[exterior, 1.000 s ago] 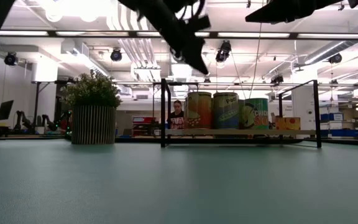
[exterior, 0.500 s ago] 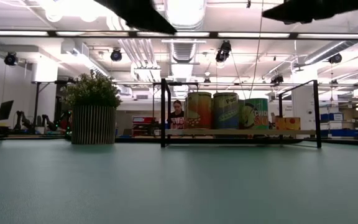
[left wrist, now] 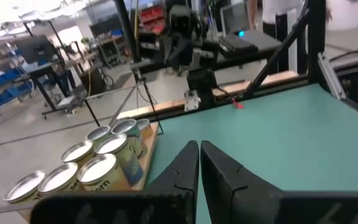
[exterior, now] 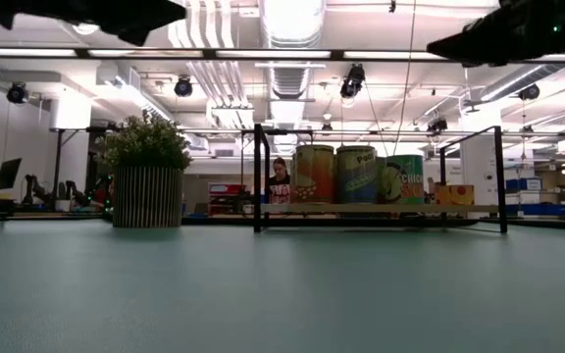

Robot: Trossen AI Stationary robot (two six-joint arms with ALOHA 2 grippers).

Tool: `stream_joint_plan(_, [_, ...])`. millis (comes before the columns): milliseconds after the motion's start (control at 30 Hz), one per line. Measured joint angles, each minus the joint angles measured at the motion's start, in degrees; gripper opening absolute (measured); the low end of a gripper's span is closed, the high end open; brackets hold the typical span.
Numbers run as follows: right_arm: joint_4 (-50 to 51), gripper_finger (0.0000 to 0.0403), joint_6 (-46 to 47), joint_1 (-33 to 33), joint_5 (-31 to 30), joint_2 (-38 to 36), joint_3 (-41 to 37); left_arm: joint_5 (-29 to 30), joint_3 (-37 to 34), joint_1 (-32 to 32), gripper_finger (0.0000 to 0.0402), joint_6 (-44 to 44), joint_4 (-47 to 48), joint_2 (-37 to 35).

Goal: Pick and place cans onto a shelf
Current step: Return to Home Position

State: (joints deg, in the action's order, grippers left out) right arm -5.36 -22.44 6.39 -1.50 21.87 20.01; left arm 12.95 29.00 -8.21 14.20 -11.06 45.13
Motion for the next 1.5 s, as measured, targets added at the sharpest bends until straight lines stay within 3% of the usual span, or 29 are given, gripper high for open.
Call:
stream_joint_plan(333, [0.42,0.0009,2.97,0.00,0.01,-10.00,-6.17,0.00,-10.61,0.00,0.0000,-1.73,-2.99,-14.28])
stream_joint_plan(667, [0.93,0.0009,5.22,0.00,0.03,-21.58,-11.71,0.00,-16.59,0.04,0.0000,-3.02,-3.04,-21.51])
stream_joint_plan(933, [-0.15,0.0009,5.90,0.00,0.01,-21.12,-14.99,-0.02,-21.41,0.04,0.0000,-5.37,-4.63,-25.35])
stream_joint_plan(1067, [-4.70,0.0009,4.17,0.00,-0.25,-21.16,-18.75,-0.02,-25.19,0.04,0.0000,-7.18,-10.19,-26.94])
stream_joint_plan(1167, [-0.02,0.0009,4.47,0.01,-4.09,-20.78,-19.25,-0.02,-28.41,0.04,0.0000,-7.79,-14.70,-27.24])
stream_joint_plan(1500, [3.42,0.0009,10.90,0.00,-5.83,-18.18,-19.25,0.05,-27.99,0.09,0.0000,-10.29,-13.78,-26.70])
